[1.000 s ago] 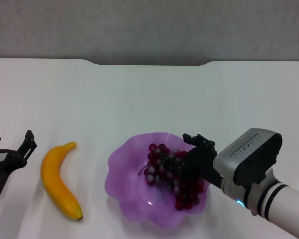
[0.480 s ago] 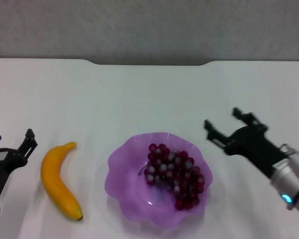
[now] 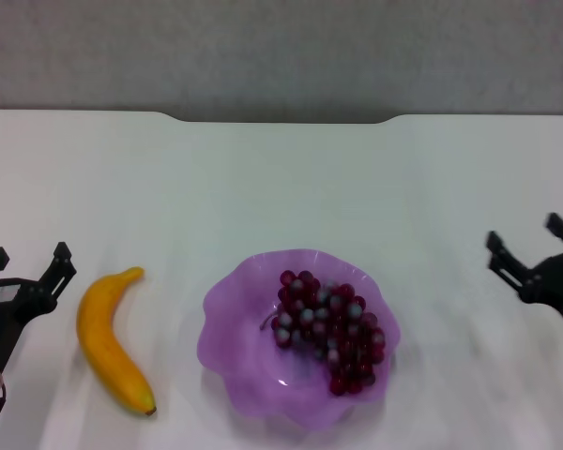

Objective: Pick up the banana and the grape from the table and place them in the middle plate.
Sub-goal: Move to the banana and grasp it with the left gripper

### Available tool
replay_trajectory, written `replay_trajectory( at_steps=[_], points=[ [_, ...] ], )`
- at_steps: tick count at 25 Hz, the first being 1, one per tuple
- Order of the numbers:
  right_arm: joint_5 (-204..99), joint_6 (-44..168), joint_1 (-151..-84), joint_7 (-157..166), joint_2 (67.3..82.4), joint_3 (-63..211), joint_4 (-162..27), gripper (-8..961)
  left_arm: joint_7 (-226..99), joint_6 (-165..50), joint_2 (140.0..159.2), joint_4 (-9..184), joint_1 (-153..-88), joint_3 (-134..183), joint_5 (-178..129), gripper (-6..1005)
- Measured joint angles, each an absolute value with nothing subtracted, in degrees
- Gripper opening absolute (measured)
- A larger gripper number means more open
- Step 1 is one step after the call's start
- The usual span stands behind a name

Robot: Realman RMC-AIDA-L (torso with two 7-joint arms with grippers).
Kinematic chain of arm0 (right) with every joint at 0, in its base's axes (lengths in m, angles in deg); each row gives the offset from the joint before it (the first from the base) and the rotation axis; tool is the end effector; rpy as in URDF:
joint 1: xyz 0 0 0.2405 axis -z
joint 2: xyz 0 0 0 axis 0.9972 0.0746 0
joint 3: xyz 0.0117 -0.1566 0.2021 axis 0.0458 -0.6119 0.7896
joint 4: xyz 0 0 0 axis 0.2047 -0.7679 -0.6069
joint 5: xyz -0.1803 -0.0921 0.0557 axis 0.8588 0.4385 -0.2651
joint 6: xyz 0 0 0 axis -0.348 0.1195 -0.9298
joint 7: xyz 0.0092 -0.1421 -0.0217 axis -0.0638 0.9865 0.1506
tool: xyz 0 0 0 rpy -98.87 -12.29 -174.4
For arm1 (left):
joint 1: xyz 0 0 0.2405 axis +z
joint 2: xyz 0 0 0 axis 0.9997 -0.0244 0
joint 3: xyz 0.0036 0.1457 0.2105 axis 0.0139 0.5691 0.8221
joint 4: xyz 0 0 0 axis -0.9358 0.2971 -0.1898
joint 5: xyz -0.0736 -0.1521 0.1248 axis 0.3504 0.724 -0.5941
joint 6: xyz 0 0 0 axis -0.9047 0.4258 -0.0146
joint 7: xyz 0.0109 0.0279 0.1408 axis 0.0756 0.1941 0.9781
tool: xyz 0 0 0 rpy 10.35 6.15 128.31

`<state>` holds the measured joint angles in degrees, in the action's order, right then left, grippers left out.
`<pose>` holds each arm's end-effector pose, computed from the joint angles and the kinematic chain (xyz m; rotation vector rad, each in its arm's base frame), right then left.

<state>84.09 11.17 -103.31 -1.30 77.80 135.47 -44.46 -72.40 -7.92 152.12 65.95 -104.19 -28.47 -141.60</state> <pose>0.3329 0.3096 -0.0303 -1.8033 0.5237 0.6248 -0.3572 0.2962 -0.0284 -1.5447 -0.7916 -0.6525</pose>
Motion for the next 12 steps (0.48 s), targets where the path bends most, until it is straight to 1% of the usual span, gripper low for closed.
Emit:
replay_trajectory(
  at_steps=[6, 12],
  points=[
    [75.3, 14.6, -103.3, 6.1, 77.91, 135.0, -47.2, 893, -74.4, -8.1, 151.98, 65.9, -104.9, -28.4, -141.9, 894],
    [74.5, 16.1, -103.2, 6.1, 77.68, 135.0, -47.7, 893, -76.8, -9.1, 151.22, 64.0, -105.7, -28.5, -143.7, 894]
  ],
)
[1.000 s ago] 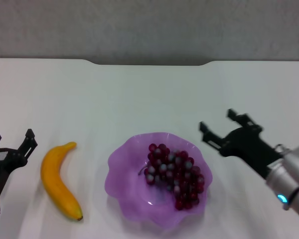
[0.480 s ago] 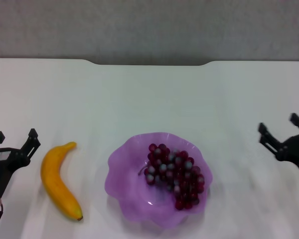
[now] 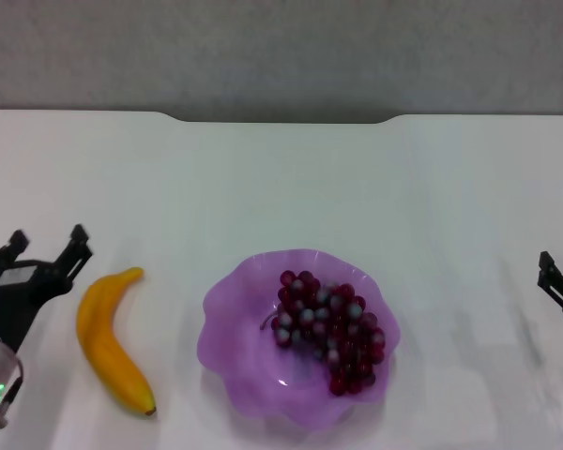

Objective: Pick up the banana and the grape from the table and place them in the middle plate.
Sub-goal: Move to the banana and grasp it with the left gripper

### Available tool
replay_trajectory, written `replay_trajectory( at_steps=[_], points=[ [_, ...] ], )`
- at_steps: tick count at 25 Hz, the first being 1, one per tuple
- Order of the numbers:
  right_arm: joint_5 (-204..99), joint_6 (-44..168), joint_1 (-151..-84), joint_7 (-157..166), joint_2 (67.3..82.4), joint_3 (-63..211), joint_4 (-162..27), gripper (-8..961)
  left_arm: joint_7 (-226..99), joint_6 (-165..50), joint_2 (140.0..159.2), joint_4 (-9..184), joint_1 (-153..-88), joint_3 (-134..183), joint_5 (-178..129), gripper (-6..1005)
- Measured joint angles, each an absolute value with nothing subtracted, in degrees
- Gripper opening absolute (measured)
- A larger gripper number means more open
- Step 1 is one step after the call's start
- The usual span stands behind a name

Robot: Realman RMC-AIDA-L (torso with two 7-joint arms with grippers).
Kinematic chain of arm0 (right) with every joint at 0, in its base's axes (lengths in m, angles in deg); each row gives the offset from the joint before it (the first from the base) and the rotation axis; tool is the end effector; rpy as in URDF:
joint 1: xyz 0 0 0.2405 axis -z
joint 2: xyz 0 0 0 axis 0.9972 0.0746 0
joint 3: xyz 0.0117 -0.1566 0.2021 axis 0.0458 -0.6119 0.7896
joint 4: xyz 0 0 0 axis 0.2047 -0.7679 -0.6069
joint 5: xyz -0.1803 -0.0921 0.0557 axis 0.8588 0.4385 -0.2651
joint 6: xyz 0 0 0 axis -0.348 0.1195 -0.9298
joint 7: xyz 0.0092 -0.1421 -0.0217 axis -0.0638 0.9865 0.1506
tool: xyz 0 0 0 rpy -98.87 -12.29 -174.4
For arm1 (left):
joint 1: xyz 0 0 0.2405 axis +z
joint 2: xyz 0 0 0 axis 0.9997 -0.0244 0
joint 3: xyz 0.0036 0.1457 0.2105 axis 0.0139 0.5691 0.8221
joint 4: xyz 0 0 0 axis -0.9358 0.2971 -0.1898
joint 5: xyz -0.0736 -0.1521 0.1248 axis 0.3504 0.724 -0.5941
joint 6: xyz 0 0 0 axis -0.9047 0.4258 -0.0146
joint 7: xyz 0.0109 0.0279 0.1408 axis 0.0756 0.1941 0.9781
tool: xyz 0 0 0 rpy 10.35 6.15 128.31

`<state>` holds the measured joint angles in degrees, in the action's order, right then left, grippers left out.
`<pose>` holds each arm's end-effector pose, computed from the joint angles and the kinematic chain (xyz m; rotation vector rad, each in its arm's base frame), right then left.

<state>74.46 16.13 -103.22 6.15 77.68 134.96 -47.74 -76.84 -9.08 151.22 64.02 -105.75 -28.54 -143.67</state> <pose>0.3705 0.3054 -0.0183 -1.7046 0.5764 0.4142 -0.3431 0.3100 -0.0289 -1.5750 -0.8199 -0.7354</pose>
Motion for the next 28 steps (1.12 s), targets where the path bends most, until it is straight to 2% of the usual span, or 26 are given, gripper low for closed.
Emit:
replay_trajectory(
  at_steps=[2, 4, 5, 7, 9, 11, 16, 21, 28],
  points=[
    [74.6, 16.2, -103.1, 6.2, 77.68, 134.8, -47.8, 893, -77.0, -11.7, 150.44, 60.4, -105.3, -29.6, -145.8, 894],
    [74.8, 16.3, -103.2, 6.3, 77.76, 134.0, -47.7, 893, -76.8, -21.9, 147.68, 51.0, -103.1, -32.8, -149.1, 894],
    [74.8, 16.3, -103.3, 6.3, 77.76, 133.7, -47.7, 894, -76.8, -21.9, 147.68, 51.0, -103.1, -32.8, -149.1, 894],
    [74.8, 16.3, -103.4, 6.3, 77.76, 133.1, -47.4, 894, -76.2, -31.0, 145.70, 42.2, -100.5, -36.2, -152.9, 894],
    [74.7, 16.3, -103.5, 6.3, 77.71, 133.0, -47.2, 894, -75.2, -39.7, 145.16, 34.0, -98.1, -40.6, -157.8, 894],
    [74.7, 16.3, -103.5, 6.3, 77.67, 132.8, -47.2, 894, -73.2, -48.0, 145.90, 28.1, -96.3, -44.9, -162.0, 894],
    [74.8, 17.1, -103.7, 6.3, 77.69, 131.9, -46.6, 894, -58.7, -74.3, 151.70, 14.3, -92.3, -56.7, -165.4, 893],
    [74.7, 19.1, -104.0, 6.4, 77.67, 131.8, -46.2, 894, -57.6, -90.6, 151.77, 11.9, -96.2, -60.0, -161.0, 892],
    [74.7, 19.2, -104.0, 6.4, 77.63, 131.0, -45.5, 894, -61.9, -95.2, 151.92, 12.7, -98.4, -60.7, -163.5, 884]
  ],
)
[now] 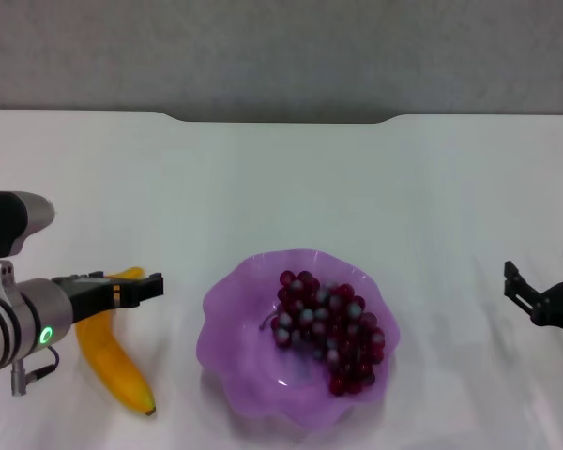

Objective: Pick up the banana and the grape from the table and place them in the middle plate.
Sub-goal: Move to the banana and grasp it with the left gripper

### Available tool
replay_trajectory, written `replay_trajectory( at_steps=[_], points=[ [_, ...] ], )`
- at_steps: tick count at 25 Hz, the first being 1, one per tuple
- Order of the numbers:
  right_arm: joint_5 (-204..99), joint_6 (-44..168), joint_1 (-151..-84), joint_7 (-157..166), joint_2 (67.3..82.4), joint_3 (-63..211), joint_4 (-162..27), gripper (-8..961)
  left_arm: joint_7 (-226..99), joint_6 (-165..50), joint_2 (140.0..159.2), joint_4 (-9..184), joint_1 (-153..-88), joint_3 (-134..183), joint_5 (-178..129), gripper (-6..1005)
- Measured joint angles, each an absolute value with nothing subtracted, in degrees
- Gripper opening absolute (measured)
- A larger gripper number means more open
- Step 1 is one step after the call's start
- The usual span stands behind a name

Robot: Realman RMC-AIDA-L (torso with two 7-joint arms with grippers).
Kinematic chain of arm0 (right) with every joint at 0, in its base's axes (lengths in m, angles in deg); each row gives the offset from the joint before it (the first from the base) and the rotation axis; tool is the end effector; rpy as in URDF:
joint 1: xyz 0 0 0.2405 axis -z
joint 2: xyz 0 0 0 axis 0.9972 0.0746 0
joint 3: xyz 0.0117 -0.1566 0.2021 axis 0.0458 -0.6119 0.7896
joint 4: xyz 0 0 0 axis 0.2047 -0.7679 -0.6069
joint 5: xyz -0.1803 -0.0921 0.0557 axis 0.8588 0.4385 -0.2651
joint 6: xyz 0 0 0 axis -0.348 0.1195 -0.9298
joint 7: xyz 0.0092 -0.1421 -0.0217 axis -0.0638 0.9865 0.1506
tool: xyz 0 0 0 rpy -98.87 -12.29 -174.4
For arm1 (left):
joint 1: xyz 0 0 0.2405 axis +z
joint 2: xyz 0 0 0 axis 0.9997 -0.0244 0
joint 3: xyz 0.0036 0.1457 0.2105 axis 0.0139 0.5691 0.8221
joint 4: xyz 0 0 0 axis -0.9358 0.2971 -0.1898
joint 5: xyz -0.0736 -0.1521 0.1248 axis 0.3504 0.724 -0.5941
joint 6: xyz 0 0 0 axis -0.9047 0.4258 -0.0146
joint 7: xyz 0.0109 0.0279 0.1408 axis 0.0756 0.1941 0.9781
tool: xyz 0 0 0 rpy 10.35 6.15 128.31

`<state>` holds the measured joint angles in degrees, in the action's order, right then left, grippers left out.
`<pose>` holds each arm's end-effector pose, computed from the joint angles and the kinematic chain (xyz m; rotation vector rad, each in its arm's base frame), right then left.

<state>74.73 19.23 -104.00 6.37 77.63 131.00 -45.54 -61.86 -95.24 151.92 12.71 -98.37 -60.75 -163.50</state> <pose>0.3580 0.3087 -0.0365 -1.8003 0.5692 0.4073 -0.2734 0.3438 -0.0243 -1.8951 -1.2092 -0.1719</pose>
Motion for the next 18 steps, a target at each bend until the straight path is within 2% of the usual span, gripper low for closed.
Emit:
replay_trajectory(
  at_steps=[18],
  points=[
    [74.7, 19.1, -103.8, 6.5, 77.54, 129.3, -43.6, 894, -72.1, -90.5, 152.13, 20.1, -99.2, -60.3, -170.9, 865]
  ],
)
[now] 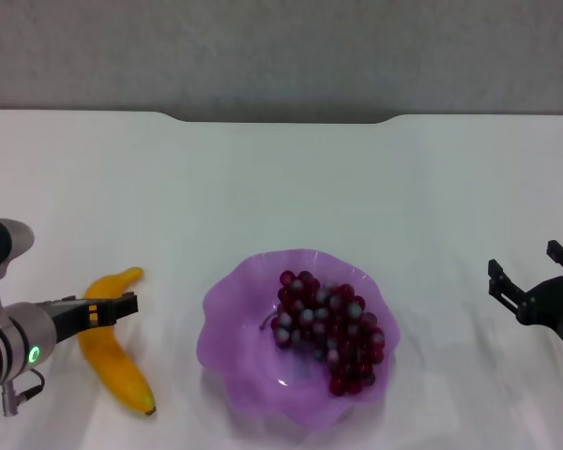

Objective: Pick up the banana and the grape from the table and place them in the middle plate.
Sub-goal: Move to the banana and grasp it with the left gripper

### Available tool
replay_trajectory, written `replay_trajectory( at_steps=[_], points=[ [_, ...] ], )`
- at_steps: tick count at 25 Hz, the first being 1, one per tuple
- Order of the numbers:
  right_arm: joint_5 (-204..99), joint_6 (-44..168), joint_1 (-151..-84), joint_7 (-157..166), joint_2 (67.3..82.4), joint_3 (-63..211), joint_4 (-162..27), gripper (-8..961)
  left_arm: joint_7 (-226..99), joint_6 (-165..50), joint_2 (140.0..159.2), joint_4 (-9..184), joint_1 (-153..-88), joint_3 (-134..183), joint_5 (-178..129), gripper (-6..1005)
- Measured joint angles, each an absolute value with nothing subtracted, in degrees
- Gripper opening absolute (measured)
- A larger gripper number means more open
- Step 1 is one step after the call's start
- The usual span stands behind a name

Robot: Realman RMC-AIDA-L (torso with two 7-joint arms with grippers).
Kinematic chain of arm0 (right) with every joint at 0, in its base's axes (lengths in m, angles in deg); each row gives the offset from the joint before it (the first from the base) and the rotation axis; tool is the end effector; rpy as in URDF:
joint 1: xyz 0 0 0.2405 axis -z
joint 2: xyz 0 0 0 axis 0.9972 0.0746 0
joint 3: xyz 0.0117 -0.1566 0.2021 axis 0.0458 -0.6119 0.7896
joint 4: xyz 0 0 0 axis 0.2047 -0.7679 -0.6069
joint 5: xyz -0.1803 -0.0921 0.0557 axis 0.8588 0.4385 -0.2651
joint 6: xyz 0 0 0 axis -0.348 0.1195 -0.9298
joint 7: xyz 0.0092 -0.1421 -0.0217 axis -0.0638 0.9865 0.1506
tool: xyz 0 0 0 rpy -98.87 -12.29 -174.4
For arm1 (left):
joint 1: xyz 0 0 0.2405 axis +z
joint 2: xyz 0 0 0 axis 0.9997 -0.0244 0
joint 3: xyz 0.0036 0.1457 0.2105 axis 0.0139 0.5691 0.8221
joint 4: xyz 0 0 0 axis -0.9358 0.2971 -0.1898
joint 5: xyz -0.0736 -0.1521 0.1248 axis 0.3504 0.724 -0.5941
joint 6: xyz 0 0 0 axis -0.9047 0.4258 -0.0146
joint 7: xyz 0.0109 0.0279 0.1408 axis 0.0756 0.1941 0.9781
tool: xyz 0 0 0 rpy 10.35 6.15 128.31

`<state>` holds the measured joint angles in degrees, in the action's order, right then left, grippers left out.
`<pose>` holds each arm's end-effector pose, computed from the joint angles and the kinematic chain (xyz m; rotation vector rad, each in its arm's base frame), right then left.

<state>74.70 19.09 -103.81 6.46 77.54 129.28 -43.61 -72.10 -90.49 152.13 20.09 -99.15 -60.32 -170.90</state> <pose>0.3480 0.3087 -0.0430 -1.8300 0.5544 0.4394 -0.3060 0.3407 -0.0303 -1.7722 -1.2846 -0.1335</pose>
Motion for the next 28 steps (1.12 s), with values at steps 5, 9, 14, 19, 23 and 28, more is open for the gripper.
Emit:
replay_trajectory(
  at_steps=[5, 9, 14, 19, 23, 28],
  points=[
    [74.7, 18.8, -103.8, 6.5, 77.44, 129.3, -43.5, 894, -72.6, -86.9, 152.13, 22.7, -99.2, -59.3, -171.0, 859],
    [74.7, 18.7, -103.8, 6.5, 77.44, 129.2, -43.5, 894, -72.6, -84.8, 152.13, 24.9, -99.5, -59.3, -171.0, 855],
    [74.7, 18.7, -103.9, 6.5, 77.46, 129.1, -43.4, 894, -72.6, -83.6, 152.13, 26.8, -100.0, -59.0, -171.0, 850],
    [74.7, 18.7, -103.9, 6.5, 77.46, 129.1, -43.2, 894, -72.6, -83.0, 152.15, 27.8, -100.2, -58.6, -171.0, 844],
    [74.8, 18.7, -103.8, 6.8, 77.46, 129.1, -42.7, 894, -72.6, -81.9, 152.17, 29.8, -100.9, -58.1, -170.9, 840],
    [74.8, 18.6, -103.8, 7.1, 77.46, 129.1, -42.6, 894, -72.6, -81.4, 152.20, 32.1, -102.1, -57.8, -170.6, 835]
  ],
)
